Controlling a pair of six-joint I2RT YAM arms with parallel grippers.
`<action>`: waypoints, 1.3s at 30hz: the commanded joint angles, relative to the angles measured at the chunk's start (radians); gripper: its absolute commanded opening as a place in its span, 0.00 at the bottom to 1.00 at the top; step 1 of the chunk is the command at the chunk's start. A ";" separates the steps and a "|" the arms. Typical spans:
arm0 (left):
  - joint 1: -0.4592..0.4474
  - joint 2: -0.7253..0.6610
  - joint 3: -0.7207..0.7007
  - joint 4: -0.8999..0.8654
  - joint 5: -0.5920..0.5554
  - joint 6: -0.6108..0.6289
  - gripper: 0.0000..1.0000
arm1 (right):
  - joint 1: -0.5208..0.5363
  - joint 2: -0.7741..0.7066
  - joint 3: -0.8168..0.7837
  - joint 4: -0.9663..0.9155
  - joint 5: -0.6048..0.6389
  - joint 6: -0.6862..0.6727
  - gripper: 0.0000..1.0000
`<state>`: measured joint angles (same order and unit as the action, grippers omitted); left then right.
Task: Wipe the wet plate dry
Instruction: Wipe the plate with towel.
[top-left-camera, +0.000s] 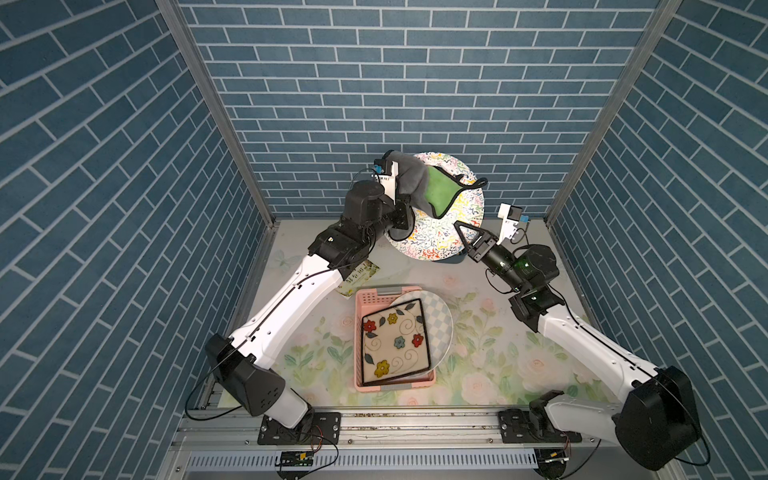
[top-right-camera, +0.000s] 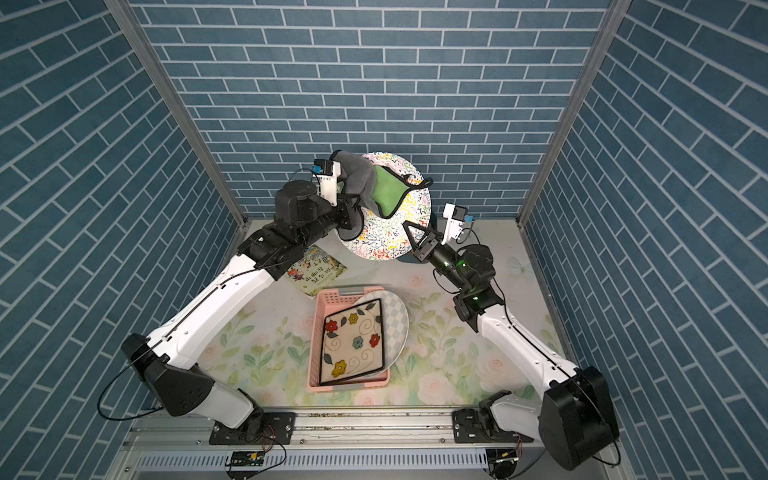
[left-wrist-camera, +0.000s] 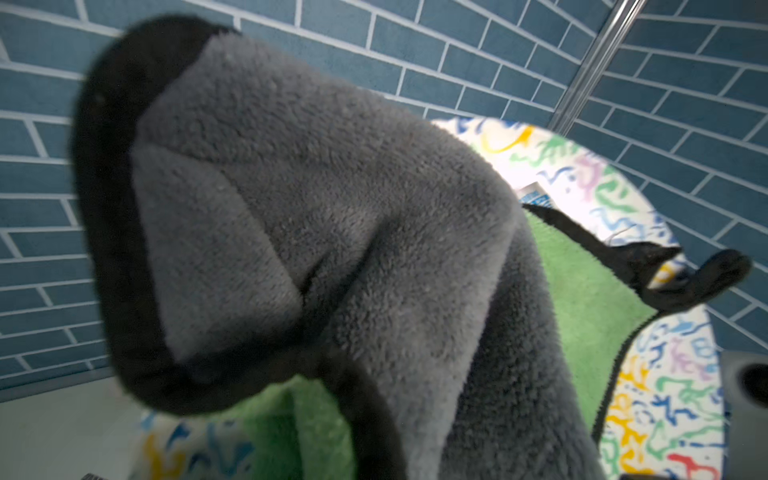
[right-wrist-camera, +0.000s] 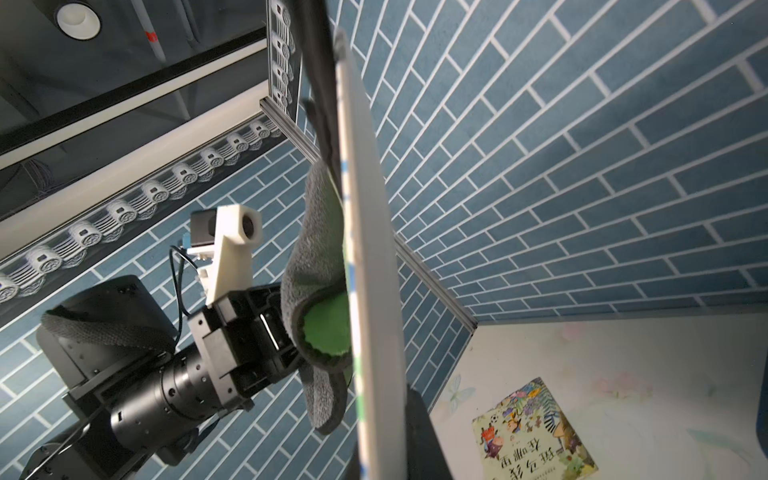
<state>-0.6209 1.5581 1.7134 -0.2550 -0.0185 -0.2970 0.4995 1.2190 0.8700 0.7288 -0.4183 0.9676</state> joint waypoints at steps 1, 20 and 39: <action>0.029 0.063 -0.009 -0.064 -0.040 -0.033 0.00 | 0.035 -0.118 0.071 0.247 -0.242 0.057 0.00; -0.142 0.162 0.018 -0.057 0.107 0.035 0.00 | -0.026 -0.094 0.087 0.212 -0.171 0.077 0.00; -0.103 0.092 -0.162 -0.039 -0.012 0.012 0.00 | -0.140 -0.140 0.026 0.334 -0.120 0.205 0.00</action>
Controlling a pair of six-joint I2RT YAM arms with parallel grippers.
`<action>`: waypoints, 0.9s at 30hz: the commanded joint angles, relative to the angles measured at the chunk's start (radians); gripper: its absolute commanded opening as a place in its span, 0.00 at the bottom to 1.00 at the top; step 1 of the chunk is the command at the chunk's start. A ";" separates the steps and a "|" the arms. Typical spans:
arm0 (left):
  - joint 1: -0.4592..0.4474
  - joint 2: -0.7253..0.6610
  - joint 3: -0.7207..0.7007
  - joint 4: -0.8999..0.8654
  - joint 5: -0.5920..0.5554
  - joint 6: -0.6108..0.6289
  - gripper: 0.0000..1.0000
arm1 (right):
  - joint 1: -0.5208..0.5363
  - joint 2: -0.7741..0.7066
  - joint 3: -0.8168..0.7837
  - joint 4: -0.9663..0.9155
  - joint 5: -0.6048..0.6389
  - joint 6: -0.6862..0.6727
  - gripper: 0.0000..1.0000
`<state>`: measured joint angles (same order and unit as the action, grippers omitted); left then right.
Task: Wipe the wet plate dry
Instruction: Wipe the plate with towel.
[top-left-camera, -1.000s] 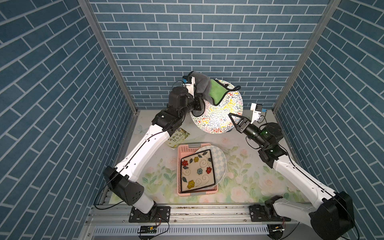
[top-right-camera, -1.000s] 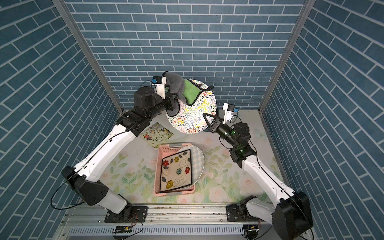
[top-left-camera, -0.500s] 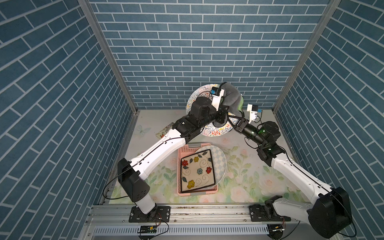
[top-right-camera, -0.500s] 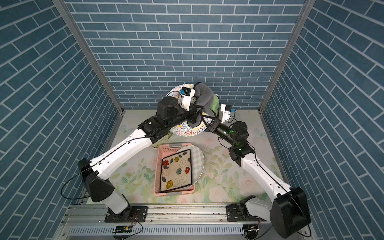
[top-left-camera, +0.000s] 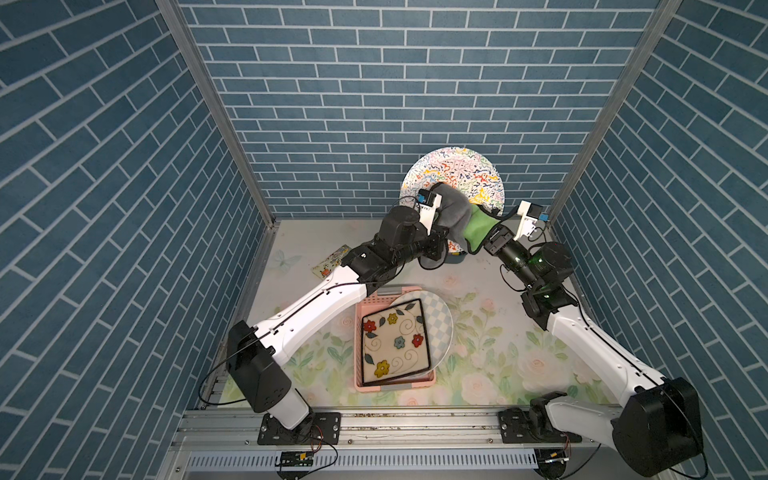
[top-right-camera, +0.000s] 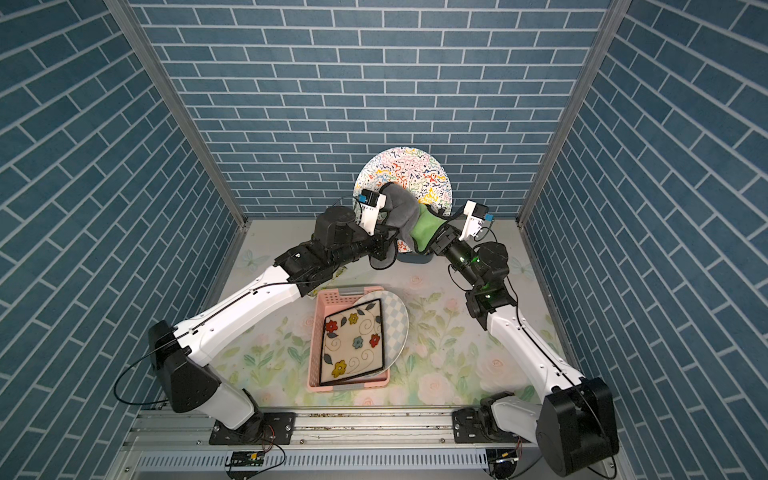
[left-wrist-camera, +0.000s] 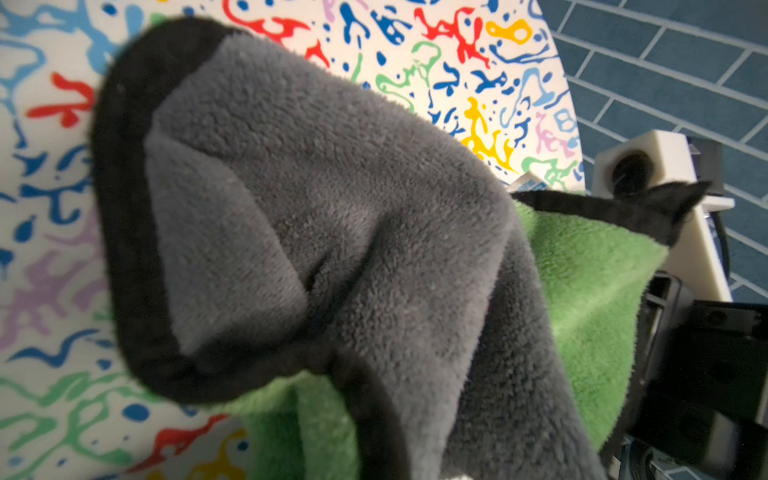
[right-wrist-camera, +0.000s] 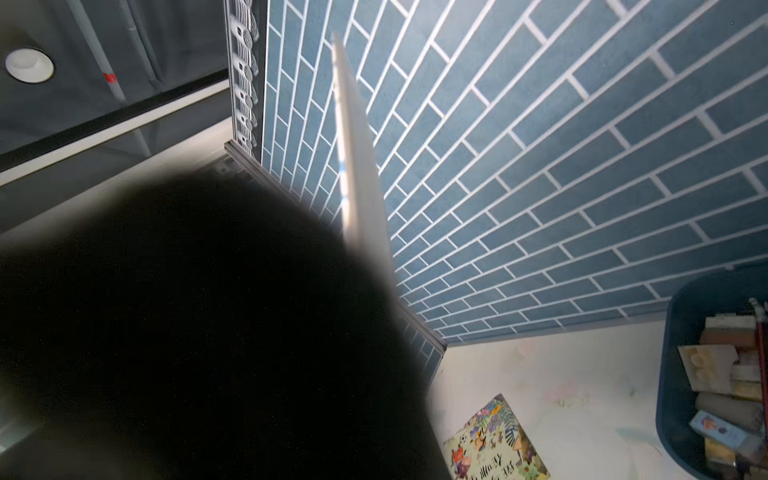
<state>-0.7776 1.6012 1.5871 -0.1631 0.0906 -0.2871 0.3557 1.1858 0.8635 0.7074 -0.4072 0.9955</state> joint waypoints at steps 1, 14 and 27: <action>0.106 0.034 -0.038 -0.129 -0.135 -0.027 0.00 | -0.006 -0.115 0.032 0.353 -0.142 0.178 0.00; 0.088 0.241 0.435 -0.235 0.078 0.131 0.00 | 0.207 -0.048 0.077 0.224 -0.263 0.001 0.00; 0.064 0.052 0.014 -0.118 0.117 0.086 0.00 | 0.000 -0.133 0.022 0.264 -0.176 0.136 0.00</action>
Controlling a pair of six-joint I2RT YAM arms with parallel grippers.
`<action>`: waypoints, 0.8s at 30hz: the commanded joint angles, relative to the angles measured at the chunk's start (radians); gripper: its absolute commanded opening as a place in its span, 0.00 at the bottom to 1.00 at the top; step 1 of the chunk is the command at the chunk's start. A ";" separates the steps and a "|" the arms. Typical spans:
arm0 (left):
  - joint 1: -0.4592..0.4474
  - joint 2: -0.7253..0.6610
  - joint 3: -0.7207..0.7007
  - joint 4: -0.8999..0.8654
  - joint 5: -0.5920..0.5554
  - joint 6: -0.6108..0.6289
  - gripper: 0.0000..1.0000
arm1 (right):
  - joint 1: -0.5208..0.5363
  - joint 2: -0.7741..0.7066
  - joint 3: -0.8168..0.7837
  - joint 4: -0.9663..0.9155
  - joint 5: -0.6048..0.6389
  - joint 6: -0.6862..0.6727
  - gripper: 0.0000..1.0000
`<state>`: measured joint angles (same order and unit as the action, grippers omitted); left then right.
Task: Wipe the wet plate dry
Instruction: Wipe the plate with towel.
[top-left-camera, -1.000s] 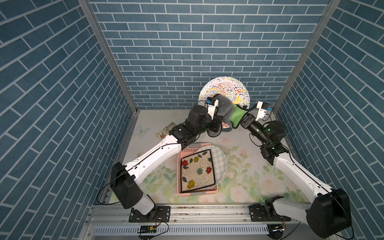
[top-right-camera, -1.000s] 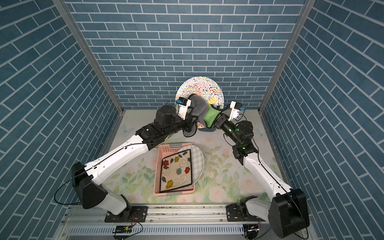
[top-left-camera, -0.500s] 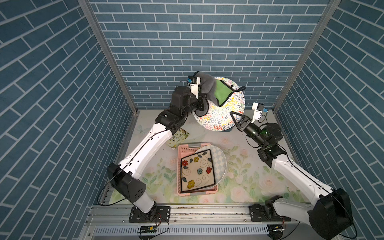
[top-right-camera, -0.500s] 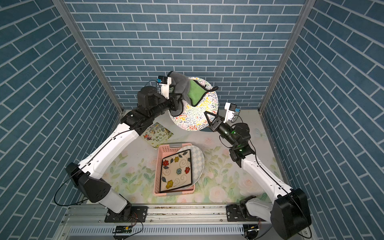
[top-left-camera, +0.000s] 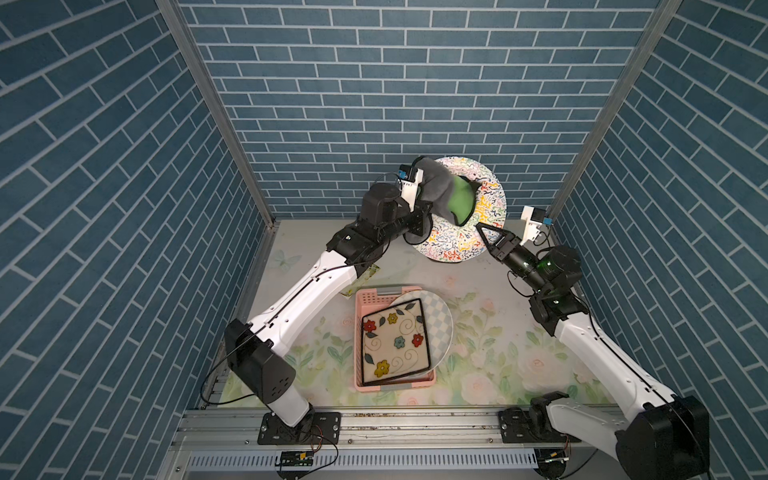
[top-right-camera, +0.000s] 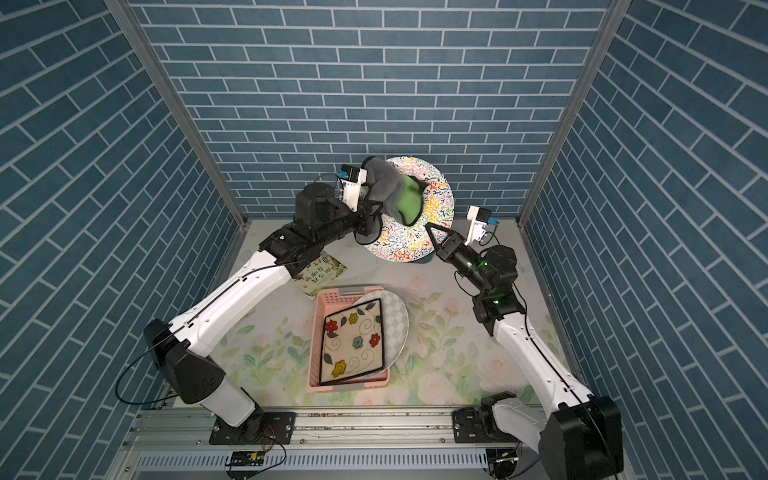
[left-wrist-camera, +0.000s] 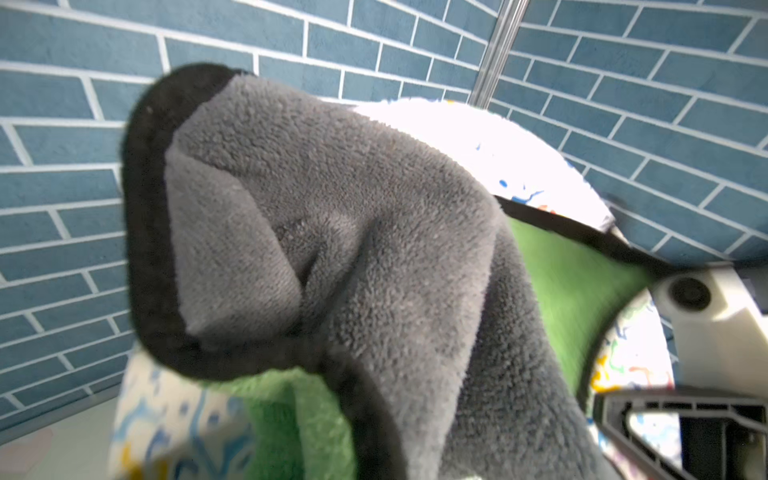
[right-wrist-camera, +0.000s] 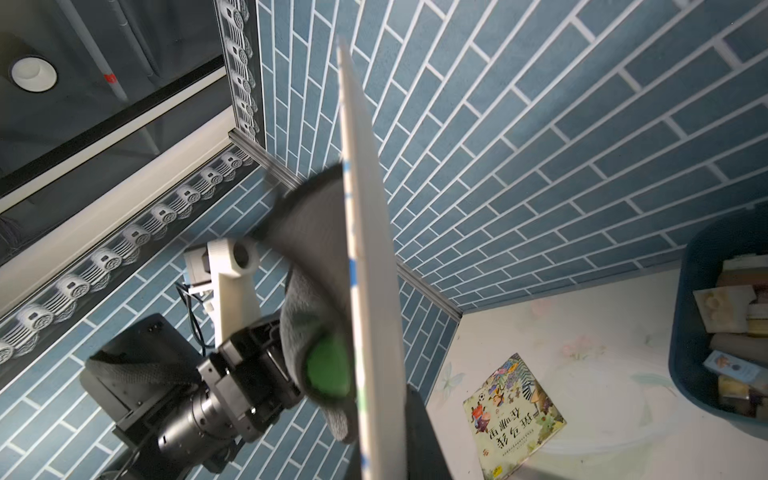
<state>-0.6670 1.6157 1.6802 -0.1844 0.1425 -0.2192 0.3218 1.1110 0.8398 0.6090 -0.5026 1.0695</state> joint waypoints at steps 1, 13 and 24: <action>-0.069 0.051 -0.081 -0.120 0.066 0.030 0.00 | 0.045 -0.041 0.047 0.389 -0.088 0.070 0.00; 0.248 -0.217 -0.296 0.460 0.408 -0.419 0.00 | -0.210 -0.009 0.059 0.679 -0.108 0.384 0.00; 0.224 -0.142 -0.292 1.436 0.672 -1.171 0.00 | -0.146 0.160 0.113 1.049 -0.134 0.653 0.00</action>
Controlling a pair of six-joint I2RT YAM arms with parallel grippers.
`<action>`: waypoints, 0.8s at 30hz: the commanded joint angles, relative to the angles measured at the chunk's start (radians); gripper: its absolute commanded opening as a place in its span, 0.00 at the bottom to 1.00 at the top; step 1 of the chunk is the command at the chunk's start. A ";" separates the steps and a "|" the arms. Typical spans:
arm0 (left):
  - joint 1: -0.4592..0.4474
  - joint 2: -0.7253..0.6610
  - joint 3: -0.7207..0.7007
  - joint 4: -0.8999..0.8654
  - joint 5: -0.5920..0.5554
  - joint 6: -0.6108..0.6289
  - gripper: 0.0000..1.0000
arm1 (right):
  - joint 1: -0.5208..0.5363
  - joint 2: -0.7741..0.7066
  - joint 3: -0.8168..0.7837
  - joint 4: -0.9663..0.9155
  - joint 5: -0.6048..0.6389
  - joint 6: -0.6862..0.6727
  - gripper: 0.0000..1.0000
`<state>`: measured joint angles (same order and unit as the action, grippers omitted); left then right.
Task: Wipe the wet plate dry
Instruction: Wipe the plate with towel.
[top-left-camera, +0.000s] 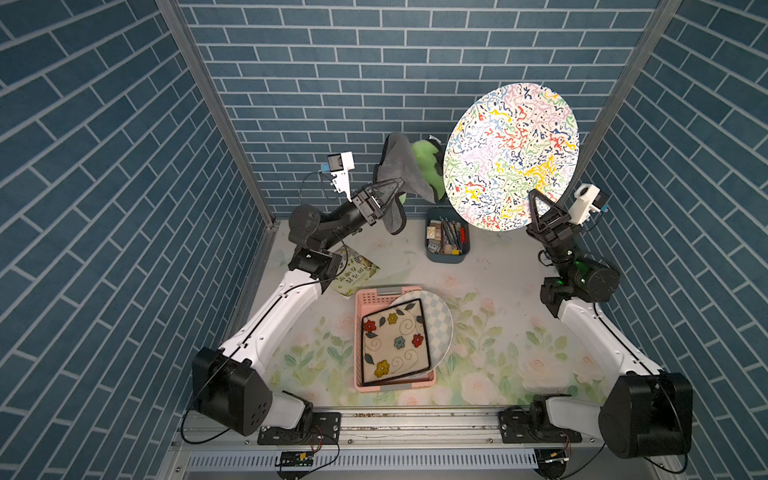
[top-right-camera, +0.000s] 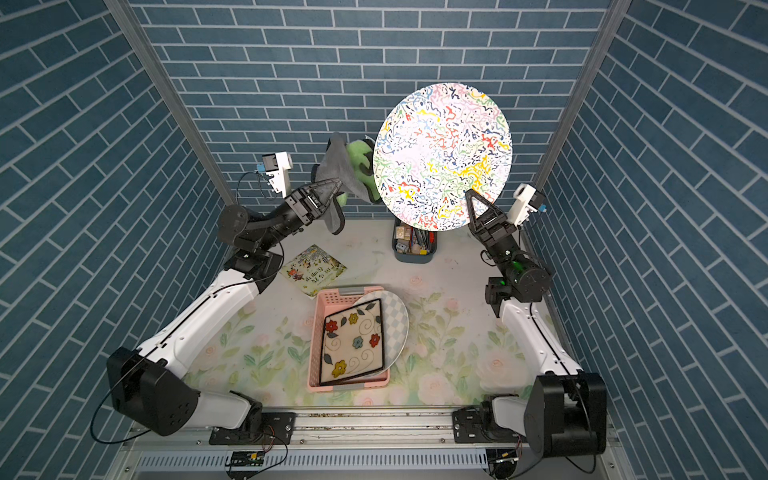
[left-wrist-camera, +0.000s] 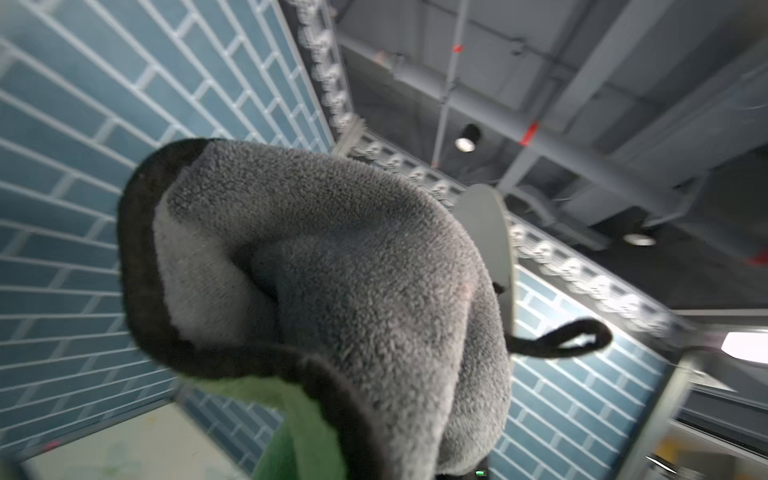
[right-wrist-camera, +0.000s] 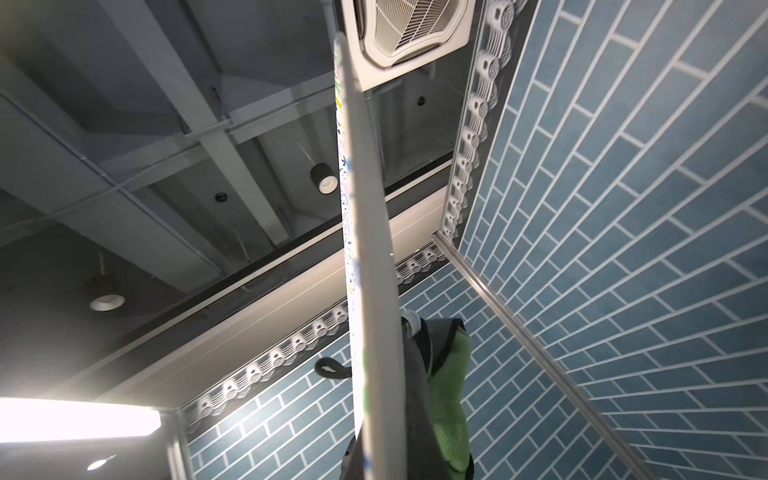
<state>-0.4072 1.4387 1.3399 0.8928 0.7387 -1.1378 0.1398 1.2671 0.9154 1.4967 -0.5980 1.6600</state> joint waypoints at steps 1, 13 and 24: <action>-0.046 0.060 0.087 0.401 0.073 -0.286 0.00 | 0.056 0.008 0.037 0.155 -0.043 0.054 0.00; -0.262 0.260 0.341 0.550 0.069 -0.457 0.00 | 0.294 0.139 0.134 0.150 -0.110 -0.002 0.00; -0.336 0.188 0.162 0.548 0.025 -0.406 0.00 | 0.089 0.246 0.472 0.020 -0.049 -0.012 0.00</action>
<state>-0.7391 1.6939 1.4746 1.3613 0.6933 -1.5681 0.2813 1.5051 1.3792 1.6241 -0.7246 1.6981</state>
